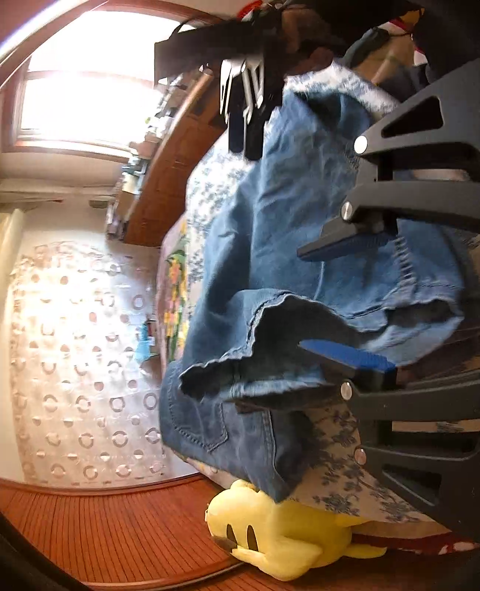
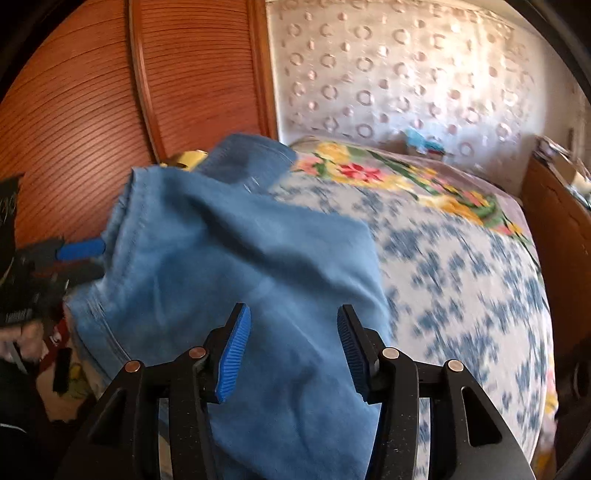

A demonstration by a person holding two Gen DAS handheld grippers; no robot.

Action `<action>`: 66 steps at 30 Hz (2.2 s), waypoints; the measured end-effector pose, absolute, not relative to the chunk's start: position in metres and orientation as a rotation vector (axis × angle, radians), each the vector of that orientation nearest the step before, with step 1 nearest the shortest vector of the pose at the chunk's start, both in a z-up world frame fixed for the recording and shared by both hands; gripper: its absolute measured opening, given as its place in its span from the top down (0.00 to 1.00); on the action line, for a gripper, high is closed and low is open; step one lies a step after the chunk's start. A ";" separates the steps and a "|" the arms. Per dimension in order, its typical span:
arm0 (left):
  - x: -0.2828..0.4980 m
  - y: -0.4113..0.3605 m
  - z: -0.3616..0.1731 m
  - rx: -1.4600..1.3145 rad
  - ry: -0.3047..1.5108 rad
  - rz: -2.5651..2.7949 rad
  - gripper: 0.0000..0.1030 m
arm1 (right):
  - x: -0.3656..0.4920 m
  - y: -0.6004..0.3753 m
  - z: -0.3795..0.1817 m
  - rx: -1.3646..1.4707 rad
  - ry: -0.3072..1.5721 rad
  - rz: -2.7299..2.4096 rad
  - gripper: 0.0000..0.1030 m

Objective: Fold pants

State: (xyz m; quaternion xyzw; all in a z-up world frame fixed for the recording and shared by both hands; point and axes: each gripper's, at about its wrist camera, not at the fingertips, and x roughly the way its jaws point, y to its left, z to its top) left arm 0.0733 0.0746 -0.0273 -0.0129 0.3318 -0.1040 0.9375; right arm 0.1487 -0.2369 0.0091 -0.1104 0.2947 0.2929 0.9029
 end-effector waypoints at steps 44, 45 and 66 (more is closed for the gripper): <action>0.074 0.027 -0.020 0.030 0.684 -0.267 0.25 | 0.076 -0.308 -0.011 -0.134 0.647 0.613 0.88; 0.076 0.023 -0.021 0.033 0.693 -0.271 0.25 | 0.074 -0.312 -0.008 -0.121 0.644 0.616 0.89; 0.079 0.000 -0.071 0.094 0.819 -0.227 0.25 | 0.038 -0.335 0.011 -0.074 0.600 0.573 0.52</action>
